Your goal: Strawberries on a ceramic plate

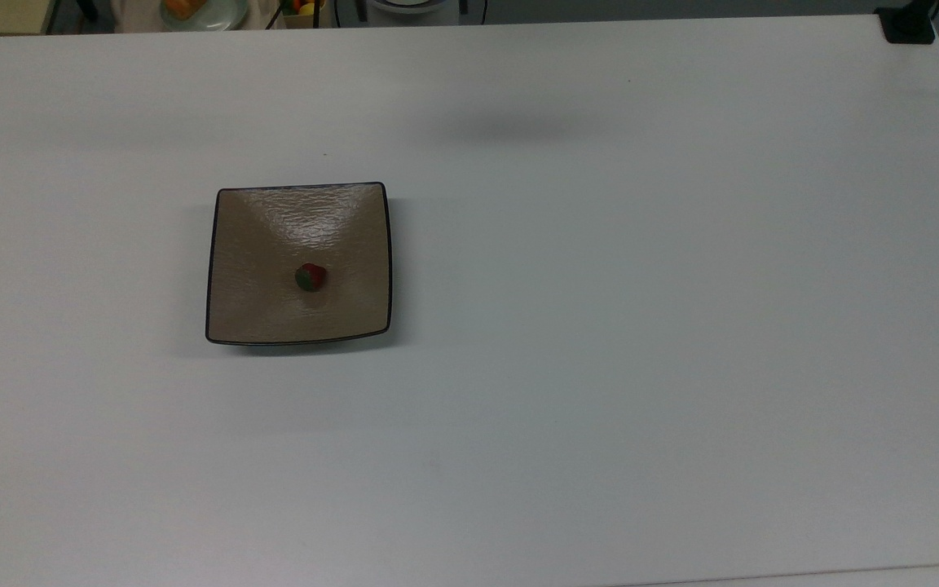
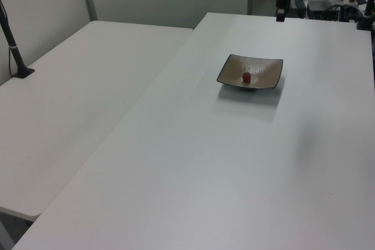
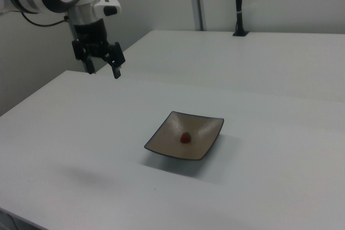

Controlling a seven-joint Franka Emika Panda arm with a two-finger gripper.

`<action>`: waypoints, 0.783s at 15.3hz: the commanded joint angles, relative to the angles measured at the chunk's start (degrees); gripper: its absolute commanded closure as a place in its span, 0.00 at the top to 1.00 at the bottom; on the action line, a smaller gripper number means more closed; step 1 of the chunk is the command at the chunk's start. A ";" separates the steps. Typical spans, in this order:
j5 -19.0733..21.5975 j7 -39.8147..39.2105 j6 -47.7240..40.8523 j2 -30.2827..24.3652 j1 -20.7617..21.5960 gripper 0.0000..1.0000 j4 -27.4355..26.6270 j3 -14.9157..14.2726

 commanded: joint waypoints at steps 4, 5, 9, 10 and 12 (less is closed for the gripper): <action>0.65 -1.80 4.77 0.46 -0.07 1.00 -2.26 -0.33; 0.65 -1.71 4.95 0.55 0.01 1.00 -2.61 -0.33; 0.65 -1.80 5.13 0.90 0.01 1.00 -2.44 -0.33; 0.65 -1.63 5.13 0.90 0.01 1.00 -2.44 -0.33; 0.65 -1.62 5.13 0.90 0.01 1.00 -2.44 -0.33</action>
